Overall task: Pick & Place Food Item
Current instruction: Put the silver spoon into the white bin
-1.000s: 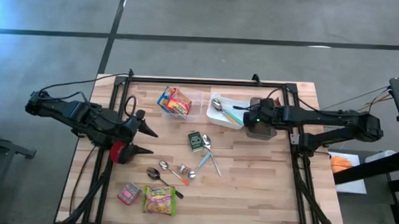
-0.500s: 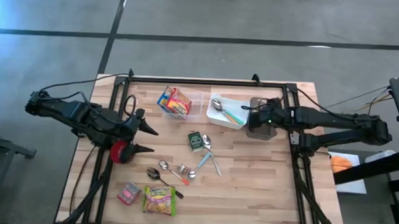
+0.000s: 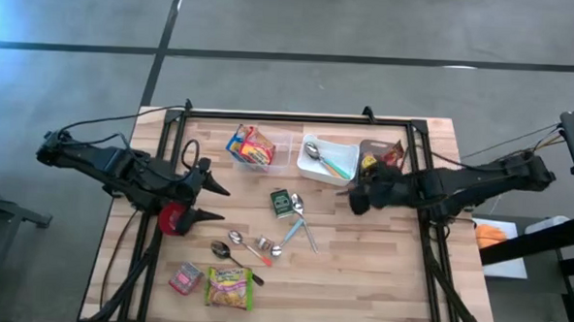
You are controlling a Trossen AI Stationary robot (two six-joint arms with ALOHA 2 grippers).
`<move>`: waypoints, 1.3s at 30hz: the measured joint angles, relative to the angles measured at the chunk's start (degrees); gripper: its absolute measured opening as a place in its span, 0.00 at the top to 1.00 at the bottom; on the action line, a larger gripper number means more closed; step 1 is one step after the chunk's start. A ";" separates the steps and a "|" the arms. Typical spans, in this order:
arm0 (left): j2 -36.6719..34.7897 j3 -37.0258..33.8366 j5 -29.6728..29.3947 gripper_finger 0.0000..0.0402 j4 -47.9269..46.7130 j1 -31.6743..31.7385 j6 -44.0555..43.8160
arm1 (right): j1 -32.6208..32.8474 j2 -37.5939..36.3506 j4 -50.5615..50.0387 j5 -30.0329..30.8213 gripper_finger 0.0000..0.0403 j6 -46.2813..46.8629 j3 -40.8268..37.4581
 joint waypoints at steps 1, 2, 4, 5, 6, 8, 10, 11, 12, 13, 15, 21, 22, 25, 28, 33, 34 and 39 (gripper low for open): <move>0.01 -0.73 0.00 0.24 0.94 0.00 -0.20 | 0.99 1.79 0.01 0.39 0.28 0.60 1.10; 0.01 -1.58 0.01 0.24 1.94 0.00 -0.73 | 1.89 3.69 0.01 0.97 0.28 1.04 2.31; 0.01 -2.95 -0.01 0.24 3.83 0.02 -2.10 | 3.28 8.18 -0.34 1.16 0.28 1.22 5.06; 0.03 -3.23 0.01 0.24 4.66 0.02 -3.01 | 3.72 10.76 -0.41 1.18 0.28 1.23 6.59; 0.02 -3.26 -0.02 0.24 5.12 0.04 -3.61 | 4.09 13.38 -0.47 1.15 0.28 1.31 8.27; -0.03 -2.88 -0.01 0.24 5.43 0.02 -3.66 | 4.59 19.01 -0.96 0.51 0.28 1.12 11.84; -0.24 -2.61 0.22 0.24 5.51 0.02 -2.05 | 4.55 24.69 -2.50 -1.13 0.28 0.58 15.87; -0.36 -2.52 0.22 0.24 5.45 0.02 -1.41 | 4.55 27.55 -3.93 -1.95 0.28 0.56 17.98; -0.55 -2.45 0.22 0.24 5.49 0.02 -1.26 | 4.53 30.14 -5.72 -2.36 0.28 0.72 19.98; -0.65 -2.43 0.22 0.24 5.33 0.02 -1.25 | 4.51 32.82 -7.78 -3.13 0.28 0.92 22.00; -0.80 -2.45 0.22 0.24 4.25 0.02 -1.17 | 4.43 37.53 -11.80 -4.99 0.28 1.48 25.60; -1.90 -2.46 0.14 0.24 4.58 0.02 0.30 | 3.42 48.12 -16.56 -11.04 0.28 0.47 33.00; -2.16 -2.45 -0.09 0.24 4.93 0.02 0.68 | 3.19 49.29 -16.55 -11.15 0.28 -0.09 34.01; -2.81 -2.43 -1.91 0.24 6.38 0.02 1.34 | 2.38 51.73 -16.54 -11.41 0.28 -1.37 36.20; -2.86 -2.43 -4.01 0.24 6.89 0.05 1.42 | 1.23 52.77 -15.62 -11.67 0.28 -1.73 36.93; -2.76 -2.43 -6.14 0.24 6.94 0.11 2.16 | 0.66 52.66 -9.13 -13.41 0.28 -2.52 35.81; -2.76 -2.43 -6.23 0.24 6.93 0.15 2.16 | 0.73 52.66 -8.44 -13.48 0.28 -2.51 35.67; -2.76 -2.43 -6.26 0.24 6.89 0.15 2.17 | 0.83 53.02 -5.74 -13.50 0.28 -1.31 33.42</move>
